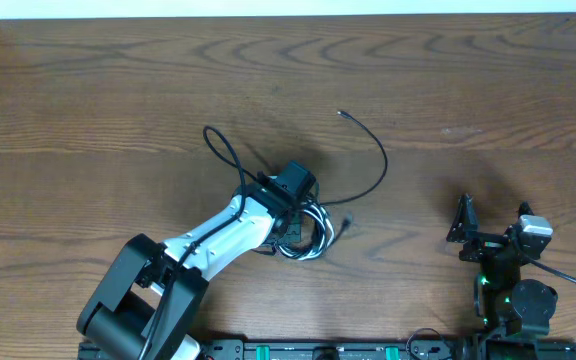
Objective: Untangle cables
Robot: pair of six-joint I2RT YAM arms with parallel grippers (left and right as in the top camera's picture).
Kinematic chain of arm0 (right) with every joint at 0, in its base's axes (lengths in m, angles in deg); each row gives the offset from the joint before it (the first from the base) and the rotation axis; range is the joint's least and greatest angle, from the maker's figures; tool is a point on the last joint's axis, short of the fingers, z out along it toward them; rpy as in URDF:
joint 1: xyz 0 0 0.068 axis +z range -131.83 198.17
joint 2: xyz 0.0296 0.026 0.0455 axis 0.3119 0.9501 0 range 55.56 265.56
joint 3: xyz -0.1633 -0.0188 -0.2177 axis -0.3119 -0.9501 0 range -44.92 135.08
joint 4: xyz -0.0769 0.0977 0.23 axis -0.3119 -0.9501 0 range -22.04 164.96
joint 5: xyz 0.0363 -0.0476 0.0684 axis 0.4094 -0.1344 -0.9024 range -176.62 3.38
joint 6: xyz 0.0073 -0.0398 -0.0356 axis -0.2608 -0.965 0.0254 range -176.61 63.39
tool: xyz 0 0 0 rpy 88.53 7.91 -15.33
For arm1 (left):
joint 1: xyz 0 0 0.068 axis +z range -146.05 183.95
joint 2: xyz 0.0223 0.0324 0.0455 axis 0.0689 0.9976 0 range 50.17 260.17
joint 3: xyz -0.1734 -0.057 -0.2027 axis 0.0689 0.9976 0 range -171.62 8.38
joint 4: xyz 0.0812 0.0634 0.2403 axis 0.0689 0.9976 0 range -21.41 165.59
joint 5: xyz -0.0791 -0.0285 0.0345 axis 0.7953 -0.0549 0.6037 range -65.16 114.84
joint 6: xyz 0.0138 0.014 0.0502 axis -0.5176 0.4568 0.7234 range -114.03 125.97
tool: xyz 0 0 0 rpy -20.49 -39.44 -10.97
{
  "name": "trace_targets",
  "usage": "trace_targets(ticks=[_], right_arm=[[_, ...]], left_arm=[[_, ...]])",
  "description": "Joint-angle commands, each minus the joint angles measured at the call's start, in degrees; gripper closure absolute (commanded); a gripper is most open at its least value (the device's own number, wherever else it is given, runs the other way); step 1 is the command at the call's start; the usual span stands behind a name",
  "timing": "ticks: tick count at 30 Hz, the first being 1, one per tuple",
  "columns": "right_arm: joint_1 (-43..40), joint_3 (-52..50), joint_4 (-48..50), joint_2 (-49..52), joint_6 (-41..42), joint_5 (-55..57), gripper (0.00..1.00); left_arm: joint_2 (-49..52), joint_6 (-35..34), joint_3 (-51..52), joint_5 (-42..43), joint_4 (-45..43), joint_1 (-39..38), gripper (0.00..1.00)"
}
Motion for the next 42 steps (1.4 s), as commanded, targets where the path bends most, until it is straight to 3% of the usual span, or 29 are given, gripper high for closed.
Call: trace_targets(ticks=[1, 6, 15, 19, 24, 28, 33, 37, 41, 42], right_arm=[[-0.17, -0.07, -0.26, -0.31, 0.37, 0.42, 0.01], [-0.17, -0.07, -0.26, -0.31, 0.37, 0.42, 0.01], [-0.17, -0.07, -0.24, -0.31, 0.37, 0.42, 0.01], [-0.17, -0.07, -0.24, -0.31, 0.37, 0.42, 0.01], [-0.17, -0.07, -0.24, -0.31, 0.37, 0.42, 0.01], [-0.17, -0.07, 1.64, -0.31, 2.14, -0.28, 0.01], [-0.13, -0.07, 1.20, -0.28, 23.02, -19.26, 0.01], [-0.13, -0.07, 1.66, -0.26, 36.79, -39.67, 0.01], [-0.13, -0.07, 1.70, -0.26, 39.63, -48.26, 0.01], [-0.11, -0.07, 1.62, -0.26, 39.43, -48.48, 0.05]], left_arm=[[1.01, -0.96, 0.20, -0.83, 0.57, 0.48, 0.92], [-2.25, -3.63, -1.75, 3.63, 0.70, 0.74, 0.92], [-11.02, -24.50, -2.23, 5.40, 0.24, 0.79, 0.92], [-12.70, -30.45, -2.23, 5.38, -1.14, 0.79, 0.92], [-12.55, -31.08, -2.21, 4.83, -3.76, 0.72, 0.92], [-12.55, -22.32, -2.21, 4.00, -5.95, 0.72, 0.92], [-12.57, -3.52, -2.21, 4.96, -9.97, 0.72, 0.92], [-12.57, 11.72, -2.21, 14.51, -14.34, 0.79, 0.92], [-12.57, 14.62, -2.21, 21.46, -16.96, 0.79, 0.92], [-12.57, 14.60, -2.21, 21.94, -17.42, 0.79, 0.92]])
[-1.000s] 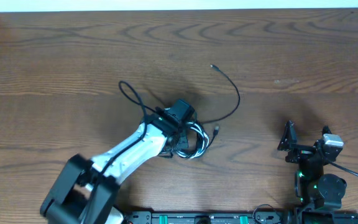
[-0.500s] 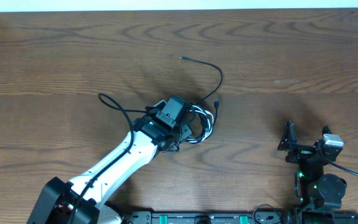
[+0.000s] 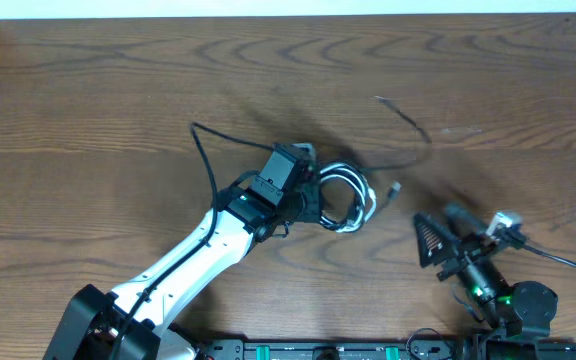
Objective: Untangle cables
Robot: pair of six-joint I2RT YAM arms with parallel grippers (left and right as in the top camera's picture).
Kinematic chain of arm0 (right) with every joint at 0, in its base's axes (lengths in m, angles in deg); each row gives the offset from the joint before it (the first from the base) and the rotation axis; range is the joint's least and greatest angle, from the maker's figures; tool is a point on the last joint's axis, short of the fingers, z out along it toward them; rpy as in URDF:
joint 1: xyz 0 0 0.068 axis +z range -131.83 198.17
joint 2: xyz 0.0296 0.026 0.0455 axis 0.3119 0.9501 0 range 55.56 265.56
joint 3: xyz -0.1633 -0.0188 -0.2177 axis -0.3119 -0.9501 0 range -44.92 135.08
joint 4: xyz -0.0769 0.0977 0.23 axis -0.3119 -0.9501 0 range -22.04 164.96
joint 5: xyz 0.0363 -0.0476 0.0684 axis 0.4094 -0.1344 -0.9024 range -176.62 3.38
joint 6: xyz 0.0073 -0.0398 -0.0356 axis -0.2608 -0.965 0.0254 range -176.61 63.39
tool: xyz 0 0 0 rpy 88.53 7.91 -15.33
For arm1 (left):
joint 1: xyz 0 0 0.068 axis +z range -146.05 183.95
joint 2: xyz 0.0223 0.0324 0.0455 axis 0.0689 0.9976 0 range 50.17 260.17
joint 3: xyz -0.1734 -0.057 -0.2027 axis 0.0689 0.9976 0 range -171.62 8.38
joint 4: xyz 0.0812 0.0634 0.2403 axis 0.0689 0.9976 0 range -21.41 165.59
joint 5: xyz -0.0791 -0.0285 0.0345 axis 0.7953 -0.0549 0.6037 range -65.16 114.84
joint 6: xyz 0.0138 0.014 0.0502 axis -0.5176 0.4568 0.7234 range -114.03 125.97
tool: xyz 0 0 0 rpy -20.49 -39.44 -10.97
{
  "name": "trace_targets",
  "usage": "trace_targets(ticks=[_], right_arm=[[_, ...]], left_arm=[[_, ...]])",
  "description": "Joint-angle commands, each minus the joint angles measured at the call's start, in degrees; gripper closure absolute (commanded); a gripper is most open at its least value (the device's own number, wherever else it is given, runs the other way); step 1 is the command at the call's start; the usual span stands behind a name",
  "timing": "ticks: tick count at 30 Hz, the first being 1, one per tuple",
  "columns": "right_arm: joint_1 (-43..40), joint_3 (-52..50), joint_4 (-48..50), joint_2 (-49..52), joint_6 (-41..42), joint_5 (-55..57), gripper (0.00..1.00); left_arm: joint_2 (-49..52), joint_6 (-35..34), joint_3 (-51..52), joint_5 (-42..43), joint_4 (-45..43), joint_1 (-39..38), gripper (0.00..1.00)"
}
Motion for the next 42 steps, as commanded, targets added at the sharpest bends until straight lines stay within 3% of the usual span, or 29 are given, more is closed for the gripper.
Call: trace_targets(ticks=[1, 3, 4, 6, 13, 25, 34, 36, 40, 42], right_arm=[[-0.09, -0.07, -0.37, -0.26, 6.08, -10.67, 0.17], [-0.09, -0.07, -0.59, -0.26, 8.98, -8.83, 0.33], [-0.09, -0.07, -0.79, -0.26, 12.55, -7.93, 0.33], [-0.09, -0.07, -0.94, -0.22, 20.04, -7.13, 0.44], [-0.07, -0.09, -0.94, -0.20, 29.09, -6.36, 0.42], [0.07, -0.09, -0.96, 0.28, 31.65, -6.36, 0.54], [4.70, -0.09, -0.94, 0.46, 32.13, -5.70, 0.60], [5.51, -0.09, -0.94, 0.46, 31.58, -5.01, 0.66], [5.92, -0.09, -0.92, 0.46, 30.18, -4.20, 0.97], [5.92, -0.09, -0.92, 0.46, 29.97, -4.00, 0.98]], left_arm=[[-0.46, 6.84, -1.99, 6.51, -1.44, 0.24, 0.92], [-0.46, 6.82, -1.99, 7.78, -2.49, 0.24, 0.92], [-0.46, 6.82, -1.99, 8.76, -3.06, 0.24, 0.92], [-0.46, 6.82, -1.99, 10.82, -4.09, 0.24, 0.92], [-0.46, 5.88, -1.99, 12.02, -4.68, 0.20, 0.92], [-0.46, 5.53, -1.99, 15.43, -5.77, -1.44, 0.92], [-0.46, 5.55, -1.99, 15.41, -9.62, -4.98, 0.92], [-0.46, 5.53, -1.99, 15.43, -9.60, -5.22, 0.92], [-0.46, 5.51, -1.99, 19.58, -9.88, -5.20, 0.92], [-0.46, 5.51, -1.99, 23.67, -10.05, -5.20, 0.92]])
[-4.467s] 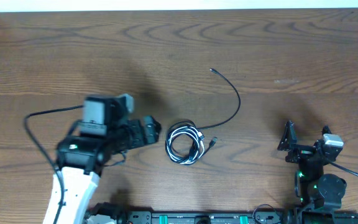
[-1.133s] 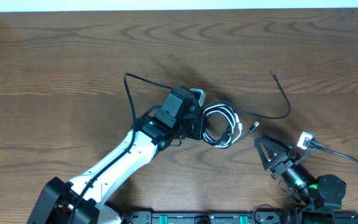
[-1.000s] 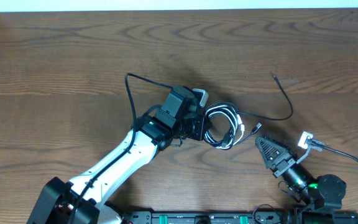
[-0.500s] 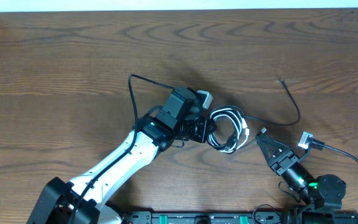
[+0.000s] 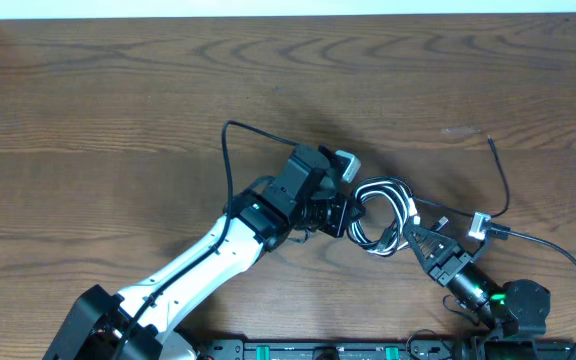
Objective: Untangle cables
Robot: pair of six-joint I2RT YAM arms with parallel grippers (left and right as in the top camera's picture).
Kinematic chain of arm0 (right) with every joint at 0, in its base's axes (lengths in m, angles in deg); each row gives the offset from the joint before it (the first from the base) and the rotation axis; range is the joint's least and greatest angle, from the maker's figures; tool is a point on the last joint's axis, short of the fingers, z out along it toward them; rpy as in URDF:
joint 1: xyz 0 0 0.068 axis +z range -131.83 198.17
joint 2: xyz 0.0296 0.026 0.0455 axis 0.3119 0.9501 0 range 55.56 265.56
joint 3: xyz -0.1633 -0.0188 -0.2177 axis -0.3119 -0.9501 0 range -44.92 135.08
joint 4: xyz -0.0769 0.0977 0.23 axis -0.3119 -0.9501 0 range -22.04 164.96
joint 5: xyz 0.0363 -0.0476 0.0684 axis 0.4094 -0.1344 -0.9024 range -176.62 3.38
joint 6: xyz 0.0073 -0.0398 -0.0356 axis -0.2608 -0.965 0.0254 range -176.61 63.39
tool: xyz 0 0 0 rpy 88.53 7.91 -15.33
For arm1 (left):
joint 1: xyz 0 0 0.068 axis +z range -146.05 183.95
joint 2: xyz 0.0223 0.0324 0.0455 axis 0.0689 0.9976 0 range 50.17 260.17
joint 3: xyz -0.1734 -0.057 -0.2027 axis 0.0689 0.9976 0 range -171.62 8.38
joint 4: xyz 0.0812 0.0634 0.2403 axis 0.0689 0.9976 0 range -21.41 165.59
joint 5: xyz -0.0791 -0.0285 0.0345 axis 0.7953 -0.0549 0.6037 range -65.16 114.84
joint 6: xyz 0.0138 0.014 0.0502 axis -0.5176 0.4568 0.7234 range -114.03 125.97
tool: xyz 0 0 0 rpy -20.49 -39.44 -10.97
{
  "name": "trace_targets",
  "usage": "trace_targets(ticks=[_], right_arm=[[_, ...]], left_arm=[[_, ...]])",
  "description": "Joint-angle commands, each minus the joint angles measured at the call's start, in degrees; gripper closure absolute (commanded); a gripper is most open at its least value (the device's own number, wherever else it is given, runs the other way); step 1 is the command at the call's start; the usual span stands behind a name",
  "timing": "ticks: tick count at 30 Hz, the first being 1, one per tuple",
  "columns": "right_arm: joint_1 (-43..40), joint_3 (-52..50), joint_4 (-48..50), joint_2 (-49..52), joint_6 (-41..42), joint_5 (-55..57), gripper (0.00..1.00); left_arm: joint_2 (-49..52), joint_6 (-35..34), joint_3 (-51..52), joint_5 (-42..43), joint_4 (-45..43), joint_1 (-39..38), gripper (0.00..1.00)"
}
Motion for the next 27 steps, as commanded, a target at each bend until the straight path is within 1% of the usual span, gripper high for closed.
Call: trace_targets(ticks=[1, 3, 4, 8, 10, 12, 15, 17, 20, 21, 22, 24, 26, 27], right_arm=[[0.50, -0.09, -0.24, 0.11, -1.51, 1.36, 0.99], [0.50, -0.07, -0.22, 0.11, -3.13, 1.68, 0.98], [0.50, -0.07, -0.22, 0.11, -5.11, 1.99, 0.99], [0.50, -0.07, -0.20, 0.11, -9.35, 2.84, 0.99], [0.50, -0.07, -0.15, 0.11, -10.45, 3.17, 0.99], [0.50, -0.07, -0.13, 0.11, -12.50, 3.45, 0.98], [0.50, -0.07, -0.09, 0.31, -15.34, 3.63, 0.98], [0.50, -0.07, -0.07, 0.87, -16.02, 3.61, 0.99], [0.50, -0.07, -0.07, 2.38, -17.77, 3.61, 0.96], [0.50, -0.07, -0.07, 3.02, -18.86, 3.61, 0.92], [0.50, -0.07, -0.07, 3.74, -20.13, 3.58, 0.85], [0.50, -0.07, -0.07, 5.51, -22.49, 3.54, 0.65], [0.50, -0.07, -0.07, 7.48, -23.78, 3.52, 0.50], [0.50, -0.07, -0.07, 8.70, -23.87, 3.54, 0.28]], left_arm=[[-0.48, 0.35, -1.99, 10.97, -1.25, -0.35, 0.92], [-0.48, 0.37, -1.99, 18.62, -3.02, -0.35, 0.92], [-0.48, 0.37, -1.99, 24.09, -4.96, -0.35, 0.92], [-0.48, 0.35, -1.99, 37.38, -12.61, -0.35, 0.92], [-0.48, 0.33, -1.99, 41.22, -16.33, -0.35, 0.92], [-0.48, -1.49, -1.99, 42.91, -19.50, -0.35, 0.92], [-0.48, -6.54, -1.99, 42.84, -23.89, -0.35, 0.92], [-0.48, -6.73, -1.99, 42.80, -24.74, -0.35, 0.92], [-0.48, -6.73, -1.99, 41.70, -24.68, -0.20, 0.93], [-0.48, -6.71, -1.99, 40.76, -24.61, -0.20, 0.92], [-0.48, -6.73, -1.99, 39.74, -24.20, -0.20, 0.92], [-0.48, -6.73, -1.99, 36.89, -23.19, -0.20, 0.92], [-0.48, -6.73, -1.99, 32.20, -21.64, -0.13, 0.92], [-0.48, -6.78, -1.99, 29.09, -20.61, 0.04, 0.92]])
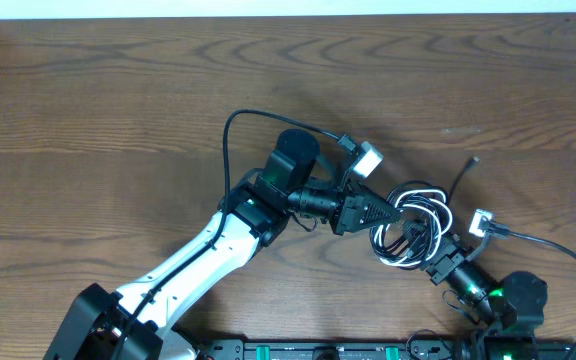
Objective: Untangle cables
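Note:
A coil of white and black cables point(415, 203) hangs right of the table's middle. My left gripper point(386, 214) points right and is shut on the coil's left side. Coming up from the bottom right, my right gripper point(424, 250) looks shut on the coil's lower edge, its fingertips partly hidden by the loops. One thin black cable point(230, 135) arches from the left arm's elbow up and over toward the wrist. A short black tail point(464, 172) sticks up at the coil's right.
The brown wooden table point(88, 90) runs to a white strip along the far edge. A black rail with green lights point(318, 352) lines the near edge. The left arm point(198, 260) lies diagonally across the near-left part.
The left gripper has moved right with the coil, and its fingers now point right. The right gripper, open just below the coil before, now sits narrow against its lower edge. The black tail is shorter.
The left gripper first held the coil near the table's middle while the right gripper stood upright at the near right. The coil was then further right at each moment and the right gripper nearer. Now both grippers meet at the coil.

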Robot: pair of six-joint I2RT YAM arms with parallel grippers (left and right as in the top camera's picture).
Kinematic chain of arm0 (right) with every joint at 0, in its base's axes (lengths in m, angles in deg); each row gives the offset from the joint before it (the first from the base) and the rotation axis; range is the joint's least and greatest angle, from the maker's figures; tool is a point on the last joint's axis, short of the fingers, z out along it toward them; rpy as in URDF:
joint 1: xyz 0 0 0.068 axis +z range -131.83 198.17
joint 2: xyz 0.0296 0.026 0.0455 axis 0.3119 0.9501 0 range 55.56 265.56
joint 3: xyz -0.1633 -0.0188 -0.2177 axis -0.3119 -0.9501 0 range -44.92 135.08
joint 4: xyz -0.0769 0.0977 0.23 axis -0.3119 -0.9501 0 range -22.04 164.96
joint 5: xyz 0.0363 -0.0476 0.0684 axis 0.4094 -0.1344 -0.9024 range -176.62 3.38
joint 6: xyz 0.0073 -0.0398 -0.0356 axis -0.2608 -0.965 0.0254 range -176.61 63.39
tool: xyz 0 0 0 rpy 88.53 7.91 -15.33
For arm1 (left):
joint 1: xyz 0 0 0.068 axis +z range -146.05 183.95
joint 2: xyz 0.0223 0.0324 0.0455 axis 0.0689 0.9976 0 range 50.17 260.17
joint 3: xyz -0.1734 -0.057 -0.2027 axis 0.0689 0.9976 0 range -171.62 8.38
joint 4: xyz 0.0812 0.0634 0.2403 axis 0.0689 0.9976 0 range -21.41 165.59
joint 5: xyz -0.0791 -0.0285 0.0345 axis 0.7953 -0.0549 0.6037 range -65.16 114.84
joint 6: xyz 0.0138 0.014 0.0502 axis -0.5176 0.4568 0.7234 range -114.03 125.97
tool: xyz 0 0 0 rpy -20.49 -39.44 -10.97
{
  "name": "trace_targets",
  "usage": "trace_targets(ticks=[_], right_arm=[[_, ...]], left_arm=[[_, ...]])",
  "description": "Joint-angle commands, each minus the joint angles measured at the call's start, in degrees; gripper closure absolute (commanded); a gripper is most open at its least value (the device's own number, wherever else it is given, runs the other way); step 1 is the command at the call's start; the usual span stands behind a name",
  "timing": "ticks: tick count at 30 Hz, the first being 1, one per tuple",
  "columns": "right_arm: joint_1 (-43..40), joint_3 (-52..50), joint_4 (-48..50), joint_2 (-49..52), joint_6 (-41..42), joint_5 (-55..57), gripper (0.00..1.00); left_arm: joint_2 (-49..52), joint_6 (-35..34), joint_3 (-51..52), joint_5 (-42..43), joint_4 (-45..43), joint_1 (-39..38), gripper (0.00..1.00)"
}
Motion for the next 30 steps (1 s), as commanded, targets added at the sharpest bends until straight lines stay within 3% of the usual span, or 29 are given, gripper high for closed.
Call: trace_targets(ticks=[1, 2, 6, 11, 16, 21, 25, 26, 27, 29, 30], right_arm=[[0.55, -0.22, -0.20, 3.63, -4.59, 0.46, 0.10], [0.55, -0.22, -0.20, 4.68, -4.59, 0.44, 0.01], [0.55, -0.22, -0.22, 8.57, -4.57, -0.81, 0.01], [0.57, -0.22, -0.35, 12.79, -4.55, -2.27, 0.01], [0.57, -0.22, -0.37, 16.13, -4.55, -2.51, 0.01], [0.55, -0.22, -0.31, 18.27, -4.59, -1.29, 0.01], [0.55, -0.22, -0.17, 18.64, -4.59, -0.70, 0.01], [0.55, -0.22, -0.17, 18.64, -4.59, -0.55, 0.01], [0.55, -0.22, -0.17, 18.64, -4.74, -0.52, 0.01], [0.55, -0.22, -0.17, 18.64, -6.05, -0.55, 0.01], [0.55, -0.22, -0.17, 18.64, -6.67, -0.57, 0.01]], left_arm=[[-0.76, -1.60, -1.99, -2.99, 1.77, -1.68, 0.92], [-0.76, -2.27, -1.99, -6.16, 2.99, -1.38, 0.92], [-0.76, -9.68, -1.99, -21.84, 8.94, -0.04, 0.92], [-0.76, -25.59, -1.99, -43.74, 16.52, 0.52, 0.93], [-0.76, -34.27, -1.99, -49.33, 20.52, 0.52, 0.93], [-0.76, -34.97, -1.99, -56.59, 28.15, 0.52, 0.92], [-0.74, -35.67, -1.99, -57.11, 35.65, 0.35, 0.92], [-0.74, -36.57, -1.99, -57.07, 37.81, 0.26, 0.86], [-0.74, -37.48, -1.99, -57.09, 39.47, 0.20, 0.70], [-0.74, -38.14, -1.99, -57.09, 42.64, 0.20, 0.21], [-0.74, -37.77, -1.99, -57.09, 44.15, 0.20, 0.13]])
